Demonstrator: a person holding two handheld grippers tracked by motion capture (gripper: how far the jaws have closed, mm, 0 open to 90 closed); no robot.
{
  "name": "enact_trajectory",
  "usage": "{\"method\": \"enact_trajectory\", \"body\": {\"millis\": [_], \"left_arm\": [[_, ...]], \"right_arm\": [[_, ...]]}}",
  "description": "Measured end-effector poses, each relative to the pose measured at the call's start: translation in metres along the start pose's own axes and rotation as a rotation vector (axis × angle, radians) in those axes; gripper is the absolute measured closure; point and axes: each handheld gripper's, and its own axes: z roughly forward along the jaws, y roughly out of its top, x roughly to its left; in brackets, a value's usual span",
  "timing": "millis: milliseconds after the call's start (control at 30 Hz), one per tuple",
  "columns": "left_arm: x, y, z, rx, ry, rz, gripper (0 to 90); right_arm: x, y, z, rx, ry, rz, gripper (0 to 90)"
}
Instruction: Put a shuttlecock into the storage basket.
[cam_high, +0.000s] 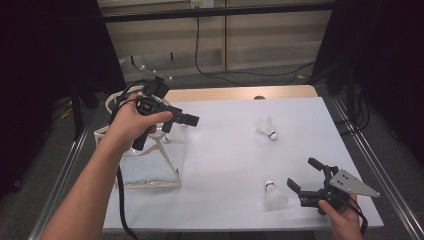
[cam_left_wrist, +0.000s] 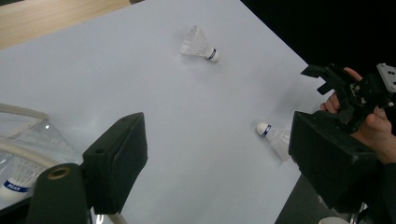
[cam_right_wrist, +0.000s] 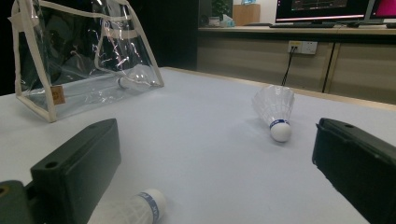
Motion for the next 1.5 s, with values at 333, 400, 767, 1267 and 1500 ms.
{"method": "enact_trajectory", "body": {"millis": [333,400,767,1267,1500], "left_arm": [[-0.007,-0.004,0.011,0.006,-0.017,0.03,18.2],[-0.009,-0.006,0.013,0.003,-0.028,0.032,17.8],[-0.018,-0.011,0.026,0.012,-0.044,0.058,16.9],[-0.023,-0.022,0.044,0.027,-0.067,0.082,15.5],[-0.024,-0.027,0.05,0.036,-0.072,0.083,15.1]], "right_arm": [[0.0,0.0,0.0,0.001,0.0,-0.001,0.8],[0.0,0.0,0.0,-0.001,0.0,0.0,0.8],[0.0,0.0,0.0,0.0,0.0,-0.001,0.9],[0.0,0.0,0.0,0.0,0.0,0.0,0.9],[0.0,0.0,0.0,0.0,0.001,0.0,0.9]]}}
